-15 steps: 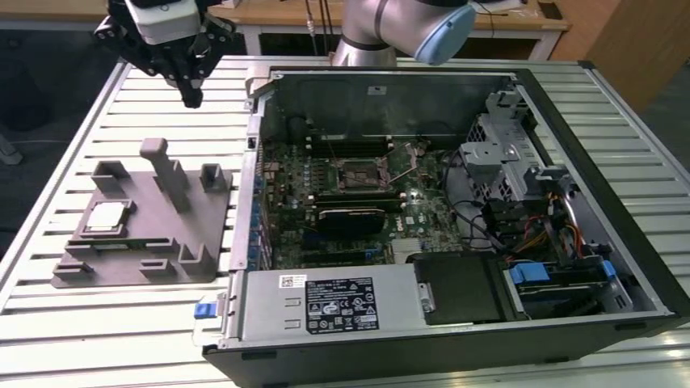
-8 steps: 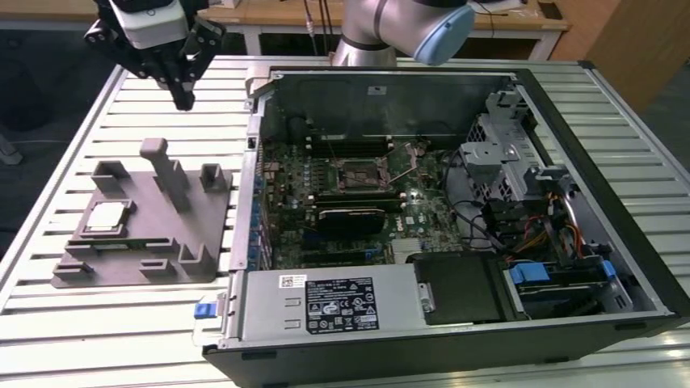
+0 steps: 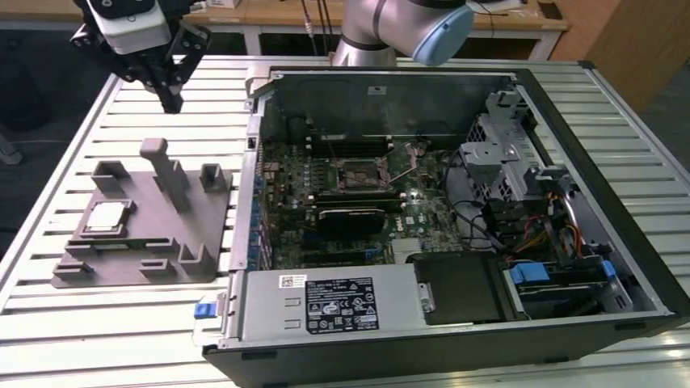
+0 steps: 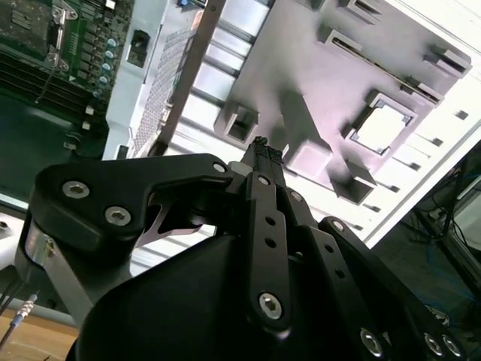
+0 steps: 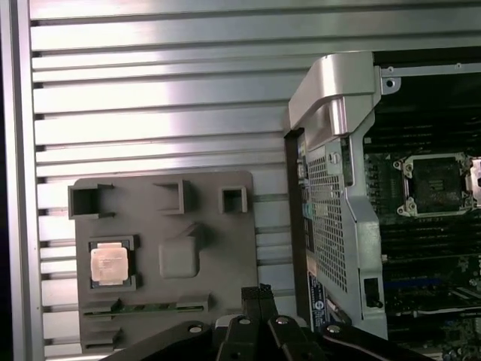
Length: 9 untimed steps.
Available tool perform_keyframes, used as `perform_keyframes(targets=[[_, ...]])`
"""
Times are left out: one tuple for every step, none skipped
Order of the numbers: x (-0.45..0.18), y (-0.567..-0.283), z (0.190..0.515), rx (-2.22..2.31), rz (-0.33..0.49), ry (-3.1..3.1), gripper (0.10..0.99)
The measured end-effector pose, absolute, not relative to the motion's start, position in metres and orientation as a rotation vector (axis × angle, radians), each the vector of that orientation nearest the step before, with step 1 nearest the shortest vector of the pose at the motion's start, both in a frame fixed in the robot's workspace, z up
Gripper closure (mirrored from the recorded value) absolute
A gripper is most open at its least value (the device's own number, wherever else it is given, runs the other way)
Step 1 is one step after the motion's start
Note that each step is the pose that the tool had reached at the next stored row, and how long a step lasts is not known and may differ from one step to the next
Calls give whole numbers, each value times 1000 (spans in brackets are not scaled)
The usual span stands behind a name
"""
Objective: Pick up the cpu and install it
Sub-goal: 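Reach for the cpu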
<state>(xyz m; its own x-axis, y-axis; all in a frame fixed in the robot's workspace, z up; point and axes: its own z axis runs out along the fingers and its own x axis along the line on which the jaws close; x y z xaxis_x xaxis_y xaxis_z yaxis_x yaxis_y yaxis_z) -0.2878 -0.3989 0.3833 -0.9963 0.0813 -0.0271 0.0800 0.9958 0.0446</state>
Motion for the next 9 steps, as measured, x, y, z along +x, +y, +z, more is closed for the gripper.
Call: perform_keyframes(targets=[[-290, -399, 383, 126, 68, 3109, 980], [-292, -399, 382, 126, 68, 3109, 980], [-294, -399, 381, 126, 68, 3109, 980], [-296, -399, 381, 126, 68, 3109, 980], [-298, -399, 380, 126, 68, 3109, 980], [-300, -399, 379, 126, 68, 3109, 980], [-302, -399, 378, 126, 68, 3109, 980], [-304, -399, 377, 126, 68, 3109, 980], [-306, -399, 376, 126, 68, 3109, 980]])
